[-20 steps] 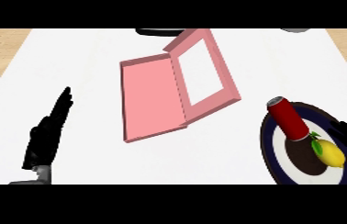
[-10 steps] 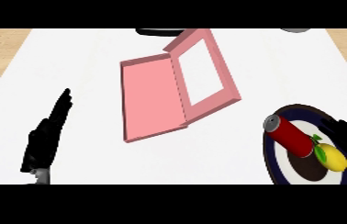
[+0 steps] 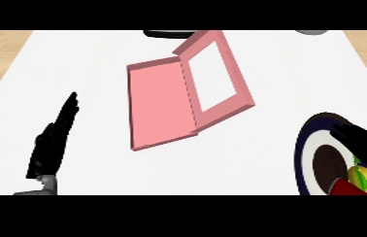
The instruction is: Pick the lemon from the plate and place it in the cardboard box
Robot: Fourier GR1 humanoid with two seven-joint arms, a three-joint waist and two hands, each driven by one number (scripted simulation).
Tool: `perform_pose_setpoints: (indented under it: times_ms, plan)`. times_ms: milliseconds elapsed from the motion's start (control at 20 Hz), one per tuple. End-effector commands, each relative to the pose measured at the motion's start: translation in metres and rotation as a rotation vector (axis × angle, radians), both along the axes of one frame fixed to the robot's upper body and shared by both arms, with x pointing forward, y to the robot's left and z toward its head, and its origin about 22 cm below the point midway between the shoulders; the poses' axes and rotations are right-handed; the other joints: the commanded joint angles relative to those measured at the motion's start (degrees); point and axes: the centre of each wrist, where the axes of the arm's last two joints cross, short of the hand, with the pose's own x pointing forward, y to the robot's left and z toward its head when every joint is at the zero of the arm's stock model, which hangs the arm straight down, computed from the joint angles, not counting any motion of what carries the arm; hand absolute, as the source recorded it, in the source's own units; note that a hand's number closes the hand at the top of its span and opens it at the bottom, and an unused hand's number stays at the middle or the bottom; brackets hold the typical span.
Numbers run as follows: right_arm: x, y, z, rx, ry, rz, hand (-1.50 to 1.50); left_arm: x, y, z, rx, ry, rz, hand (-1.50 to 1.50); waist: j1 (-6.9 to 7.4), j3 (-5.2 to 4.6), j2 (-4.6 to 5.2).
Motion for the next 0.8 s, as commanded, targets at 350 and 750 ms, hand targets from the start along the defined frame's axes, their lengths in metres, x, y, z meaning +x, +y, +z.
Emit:
perform_pose_setpoints:
  times_ms: [350, 750]
  plan:
    - [-0.009, -0.008, -0.009, -0.005, -0.202, 0.019, 1.50, 0.002, 0.002, -0.004, 0.003, -0.001, 0.027, 0.00, -0.59, 0.29, 0.02]
    - [0.013, 0.031, -0.007, 0.041, -0.276, -0.085, 1.50, -0.006, 0.005, 0.002, -0.013, 0.004, 0.005, 0.00, -0.05, 0.23, 0.01]
